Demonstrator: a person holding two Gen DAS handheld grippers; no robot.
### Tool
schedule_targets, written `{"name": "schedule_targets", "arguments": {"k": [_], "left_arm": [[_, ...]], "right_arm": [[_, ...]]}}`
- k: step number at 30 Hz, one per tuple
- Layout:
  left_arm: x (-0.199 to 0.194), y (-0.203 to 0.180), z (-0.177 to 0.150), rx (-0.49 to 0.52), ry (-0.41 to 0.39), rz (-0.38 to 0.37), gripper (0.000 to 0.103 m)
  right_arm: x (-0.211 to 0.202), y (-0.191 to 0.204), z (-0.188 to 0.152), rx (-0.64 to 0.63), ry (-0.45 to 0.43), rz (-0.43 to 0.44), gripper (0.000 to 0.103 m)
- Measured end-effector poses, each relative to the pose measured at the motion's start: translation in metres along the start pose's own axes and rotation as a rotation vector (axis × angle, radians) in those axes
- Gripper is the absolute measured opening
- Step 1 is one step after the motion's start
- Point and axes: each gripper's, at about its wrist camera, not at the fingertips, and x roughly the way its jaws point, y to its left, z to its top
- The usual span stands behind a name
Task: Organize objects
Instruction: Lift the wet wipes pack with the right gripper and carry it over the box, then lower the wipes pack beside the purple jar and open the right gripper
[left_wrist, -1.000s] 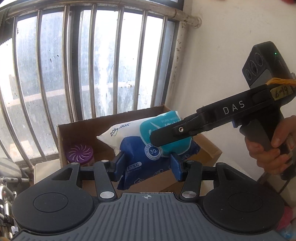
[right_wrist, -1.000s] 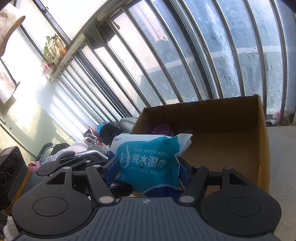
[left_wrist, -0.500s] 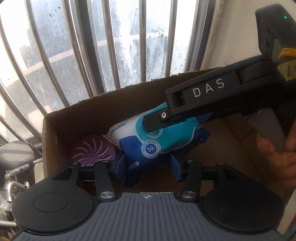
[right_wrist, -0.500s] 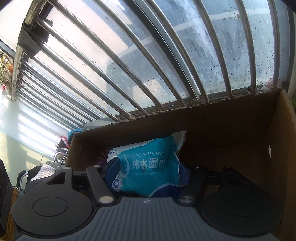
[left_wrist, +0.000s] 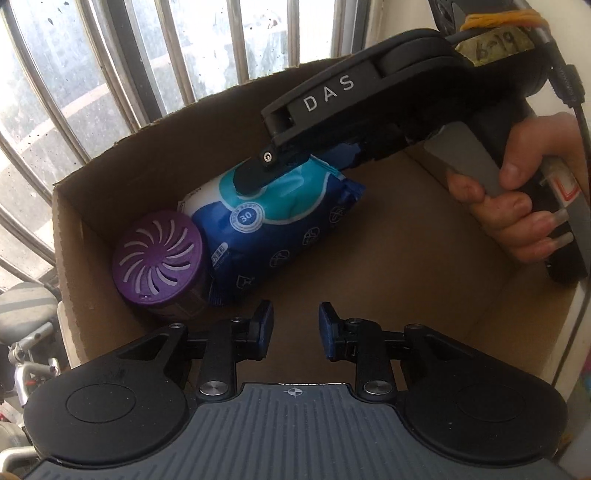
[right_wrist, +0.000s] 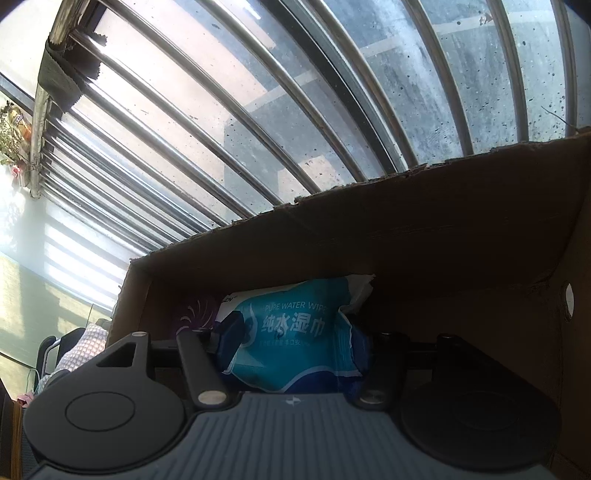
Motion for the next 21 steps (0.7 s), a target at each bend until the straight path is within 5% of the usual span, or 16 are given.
{"name": "schedule_targets", "arguments": {"k": [6,15,21], "left_arm": [[0.008,-0.009,-0.012,0.046,0.132,-0.057,0.026],[-0.019,-0.011,-0.054,0.006,0.067,0.013,0.026],[-0.037,-0.008,-0.066,0.037,-0.031,0.162,0.027]], "right_arm": [[0.005,0.01,-0.007,-0.046,0.018,0.029,0.064],[0.0,0.026,-0.034,-0.056,0.032,0.051,0.064],[-0.001,0.029,-0.038,-0.049,0.029,0.049,0.065]]}}
